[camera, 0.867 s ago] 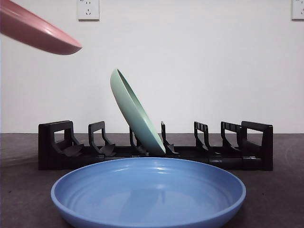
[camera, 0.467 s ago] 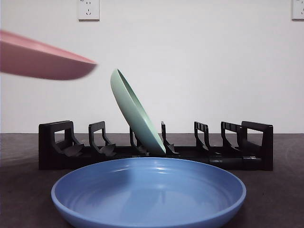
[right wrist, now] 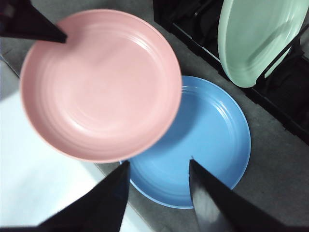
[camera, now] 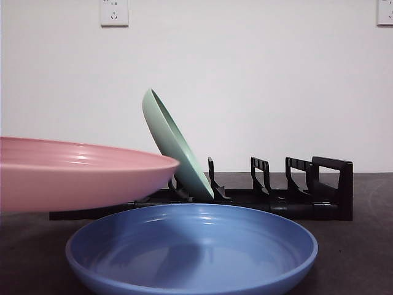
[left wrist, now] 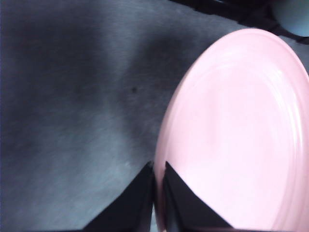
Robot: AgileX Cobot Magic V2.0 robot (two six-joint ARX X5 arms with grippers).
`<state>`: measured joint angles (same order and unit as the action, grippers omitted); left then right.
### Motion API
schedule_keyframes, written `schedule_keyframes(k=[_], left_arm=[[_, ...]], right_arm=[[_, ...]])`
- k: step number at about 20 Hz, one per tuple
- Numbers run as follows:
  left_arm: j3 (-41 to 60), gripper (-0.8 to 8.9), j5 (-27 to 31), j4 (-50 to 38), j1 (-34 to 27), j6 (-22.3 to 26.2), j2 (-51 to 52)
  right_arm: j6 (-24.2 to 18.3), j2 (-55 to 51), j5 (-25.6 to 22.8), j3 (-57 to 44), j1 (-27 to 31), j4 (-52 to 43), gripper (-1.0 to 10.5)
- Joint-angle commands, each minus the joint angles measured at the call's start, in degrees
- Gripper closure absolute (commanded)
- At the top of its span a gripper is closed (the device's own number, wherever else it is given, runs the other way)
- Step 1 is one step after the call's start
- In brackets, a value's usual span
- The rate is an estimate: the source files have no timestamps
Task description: Place the plate
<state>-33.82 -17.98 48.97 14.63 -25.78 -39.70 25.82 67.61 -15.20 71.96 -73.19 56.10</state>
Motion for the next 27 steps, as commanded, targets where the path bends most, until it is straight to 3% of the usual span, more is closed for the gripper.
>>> schedule_keyframes(k=[1,8,17,25,27], left_arm=[[0.83,8.02,-0.61,-4.11,2.62,-4.2,-1.73],[0.9,8.02,-0.42,-18.01,13.2,-9.99,-13.75],[0.87,8.02,3.17,-31.41,18.71,-12.28,-27.23],[0.76,8.0,5.75,-32.98,20.65,-12.41,-29.99],[0.76,7.21,5.73,-33.05,20.7,-12.48,-29.99]], right_arm=[[0.55,0.37,-0.31,1.16,-0.87,-0.5,7.5],[0.57,0.37,-0.31,1.16,-0.87,-0.61,7.5],[0.57,0.37,-0.31,1.16,-0.87,-0.59,7.5],[0.57,0.37,-0.33,1.16,-0.87,-0.61,7.5],[0.57,0.37,-0.33,1.16,-0.87,-0.59,7.5]])
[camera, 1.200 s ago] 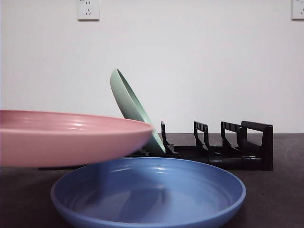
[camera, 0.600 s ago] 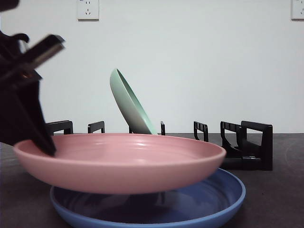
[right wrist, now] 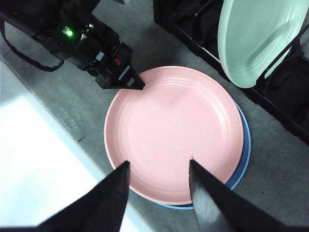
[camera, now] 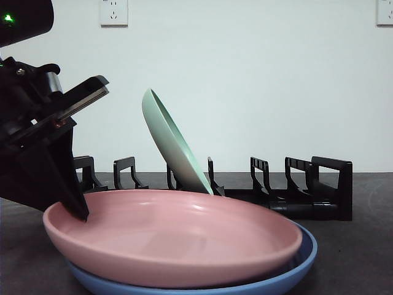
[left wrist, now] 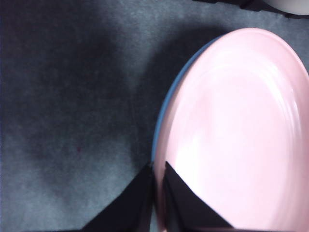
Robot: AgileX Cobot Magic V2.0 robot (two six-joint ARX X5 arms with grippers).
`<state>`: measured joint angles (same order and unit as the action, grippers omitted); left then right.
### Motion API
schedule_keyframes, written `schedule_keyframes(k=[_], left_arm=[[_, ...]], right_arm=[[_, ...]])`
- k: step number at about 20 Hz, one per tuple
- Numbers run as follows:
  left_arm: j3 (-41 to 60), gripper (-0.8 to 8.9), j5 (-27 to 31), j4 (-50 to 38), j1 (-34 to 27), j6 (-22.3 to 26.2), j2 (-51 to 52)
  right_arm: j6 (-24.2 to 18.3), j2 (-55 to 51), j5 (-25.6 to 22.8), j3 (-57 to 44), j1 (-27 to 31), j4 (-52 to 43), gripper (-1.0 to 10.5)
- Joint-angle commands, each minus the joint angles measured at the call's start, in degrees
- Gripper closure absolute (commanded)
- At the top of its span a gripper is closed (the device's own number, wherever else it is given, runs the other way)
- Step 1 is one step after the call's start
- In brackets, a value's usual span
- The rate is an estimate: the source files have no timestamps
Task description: Place the plate
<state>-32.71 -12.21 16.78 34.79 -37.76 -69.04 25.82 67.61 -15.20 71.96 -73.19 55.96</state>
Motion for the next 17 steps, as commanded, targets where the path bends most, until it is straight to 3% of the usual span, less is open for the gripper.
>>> schedule_keyframes(k=[1,5,8,13,17], left_arm=[[-0.35,6.7,-0.04,-0.72,0.55,-0.72,-0.66],[-0.68,5.1,-0.04,0.52,0.55,-0.9,-0.39],[-3.21,4.97,0.22,5.14,-0.07,0.37,2.49],[-12.04,5.01,4.83,21.22,-5.44,12.17,13.46],[-18.1,5.01,5.16,32.5,-12.0,20.2,23.89]], right_arm=[[0.57,0.37,-0.31,1.16,-0.87,-0.46,7.5],[0.57,0.37,-0.31,1.16,-0.87,-0.44,7.5],[0.57,0.37,-0.31,1.16,-0.87,-0.28,7.5],[0.57,0.37,-0.31,1.16,-0.87,-0.17,7.5],[0.57,0.37,-0.31,1.16,-0.87,-0.2,7.5]])
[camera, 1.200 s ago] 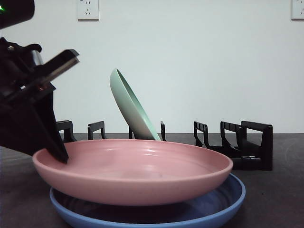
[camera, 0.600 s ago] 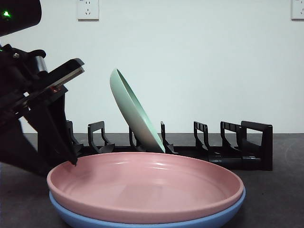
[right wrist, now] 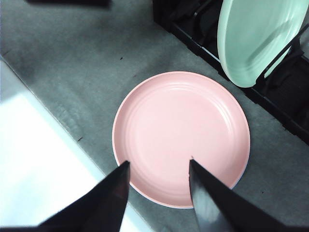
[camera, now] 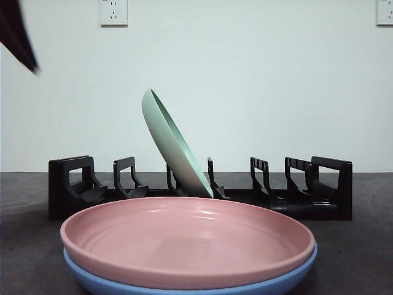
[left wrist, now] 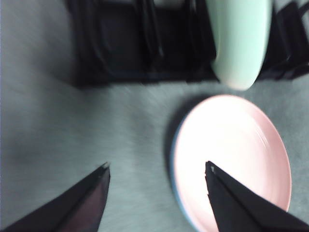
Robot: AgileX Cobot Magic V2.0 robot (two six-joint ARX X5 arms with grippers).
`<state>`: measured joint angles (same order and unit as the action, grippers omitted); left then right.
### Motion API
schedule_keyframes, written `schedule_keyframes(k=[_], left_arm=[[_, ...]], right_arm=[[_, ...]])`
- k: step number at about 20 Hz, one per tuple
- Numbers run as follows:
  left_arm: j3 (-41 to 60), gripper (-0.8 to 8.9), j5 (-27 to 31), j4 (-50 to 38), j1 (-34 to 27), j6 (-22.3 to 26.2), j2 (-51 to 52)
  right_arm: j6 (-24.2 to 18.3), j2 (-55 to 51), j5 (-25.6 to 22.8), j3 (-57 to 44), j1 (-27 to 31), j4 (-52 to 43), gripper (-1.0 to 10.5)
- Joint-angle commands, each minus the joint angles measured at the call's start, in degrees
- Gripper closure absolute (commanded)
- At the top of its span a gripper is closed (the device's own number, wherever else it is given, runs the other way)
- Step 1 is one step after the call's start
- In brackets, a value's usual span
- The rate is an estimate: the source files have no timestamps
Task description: Place the plate
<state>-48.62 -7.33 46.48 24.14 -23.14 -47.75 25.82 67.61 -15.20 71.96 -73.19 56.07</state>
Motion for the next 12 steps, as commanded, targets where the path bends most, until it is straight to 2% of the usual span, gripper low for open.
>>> schedule_keyframes(k=[1,5,7,8,10,12], left_arm=[[-3.13,5.01,0.28,5.38,-2.91,6.97,5.25],[-4.59,5.01,0.28,14.12,-7.58,9.42,14.29],[-4.59,5.0,0.28,17.49,-8.26,9.03,17.11],[-4.59,5.0,0.28,18.73,-8.37,8.31,18.03],[-4.59,5.0,0.31,19.8,-8.37,7.23,19.04],[-4.59,5.0,0.31,19.82,-8.37,6.97,19.08]], right_arm=[[0.57,0.37,-0.31,1.16,-0.87,-0.33,7.5],[0.57,0.39,-0.33,1.16,-0.81,-0.39,7.5],[0.48,0.52,-0.33,1.16,-0.09,-2.75,6.9],[-1.05,0.68,0.09,1.16,1.16,-6.21,6.7],[-3.76,1.44,3.08,1.57,4.63,-12.0,6.7],[-4.09,3.85,7.74,3.74,9.7,-13.6,6.7]])
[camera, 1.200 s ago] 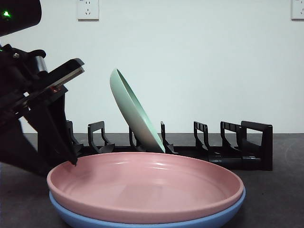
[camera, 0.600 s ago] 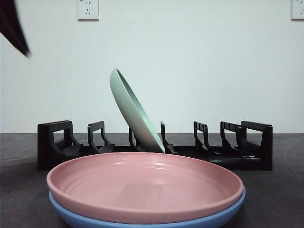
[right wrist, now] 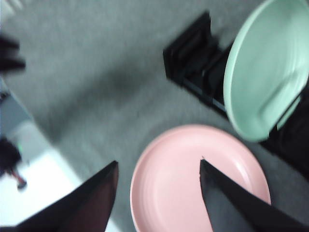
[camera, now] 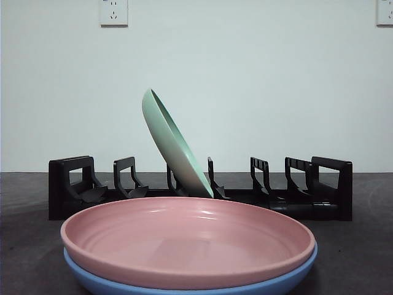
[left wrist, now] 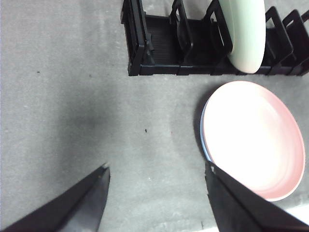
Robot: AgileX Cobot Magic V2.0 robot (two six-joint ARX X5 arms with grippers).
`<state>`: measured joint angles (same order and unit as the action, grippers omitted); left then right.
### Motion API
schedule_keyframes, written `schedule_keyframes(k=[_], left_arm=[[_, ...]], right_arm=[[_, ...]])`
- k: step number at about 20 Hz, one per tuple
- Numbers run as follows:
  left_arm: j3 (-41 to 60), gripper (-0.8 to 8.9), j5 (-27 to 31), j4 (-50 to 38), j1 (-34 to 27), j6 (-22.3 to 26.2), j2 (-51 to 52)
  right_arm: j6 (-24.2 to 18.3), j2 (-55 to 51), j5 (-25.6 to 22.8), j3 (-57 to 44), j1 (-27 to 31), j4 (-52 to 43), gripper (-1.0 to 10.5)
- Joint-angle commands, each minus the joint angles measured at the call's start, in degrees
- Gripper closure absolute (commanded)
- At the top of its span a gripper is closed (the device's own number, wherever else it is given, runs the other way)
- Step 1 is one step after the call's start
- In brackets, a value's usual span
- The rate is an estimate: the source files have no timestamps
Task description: Place the plate
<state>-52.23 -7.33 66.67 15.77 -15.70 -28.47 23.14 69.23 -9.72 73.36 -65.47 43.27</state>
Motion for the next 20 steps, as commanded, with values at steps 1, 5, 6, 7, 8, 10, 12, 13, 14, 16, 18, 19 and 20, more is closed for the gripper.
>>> schedule_keyframes(k=[1,5,6,7,8,10,12,13,14,16,18,19,20], left_arm=[[-0.98,5.0,0.31,-0.48,0.0,-0.74,-0.26],[-0.98,5.01,0.31,-0.46,0.0,-2.97,-0.28],[-0.98,5.0,0.31,-0.46,0.0,-3.3,-0.28],[-0.98,5.01,0.31,-0.48,0.0,-3.45,-0.28],[-0.98,5.01,0.31,-0.5,0.0,-3.56,-0.28],[-0.98,5.01,0.31,-0.52,0.0,-4.52,-0.28],[-0.98,5.01,0.31,-0.52,0.0,-4.55,-0.28],[-0.98,5.0,0.31,-0.52,0.0,-4.61,-0.28],[-0.98,5.01,0.31,-0.5,0.0,-4.85,-0.28],[-0.98,5.01,0.31,-0.44,0.0,-5.01,-0.28],[-0.98,5.0,0.28,-0.22,0.0,-6.12,-0.28],[-0.98,5.01,0.26,-0.15,0.0,-6.43,-0.28],[-0.98,5.01,0.28,-0.15,0.0,-6.43,-0.28]], right_arm=[[-2.21,4.22,3.93,4.17,4.33,-0.68,6.7],[-6.34,13.18,5.73,12.09,9.73,-0.5,6.7],[-7.21,15.5,5.84,14.03,10.43,-0.52,6.7],[-7.91,18.34,5.81,16.5,11.1,-0.39,6.7],[-8.7,20.7,5.79,18.43,11.58,-0.46,6.7],[-9.38,25.44,5.22,22.18,12.13,-0.81,6.7],[-10.16,29.42,4.72,24.96,12.44,-1.27,6.7],[-10.4,31.02,4.0,25.75,12.52,-1.81,6.7],[-10.6,32.2,3.58,25.88,12.52,-2.86,6.7],[-10.71,33.83,3.67,25.88,13.09,-3.93,6.7],[-10.69,34.99,3.67,25.88,13.62,-4.09,6.7],[-10.67,35.28,3.69,25.88,13.97,-4.04,6.7],[-10.56,35.52,3.69,25.88,14.43,-4.04,6.7]])
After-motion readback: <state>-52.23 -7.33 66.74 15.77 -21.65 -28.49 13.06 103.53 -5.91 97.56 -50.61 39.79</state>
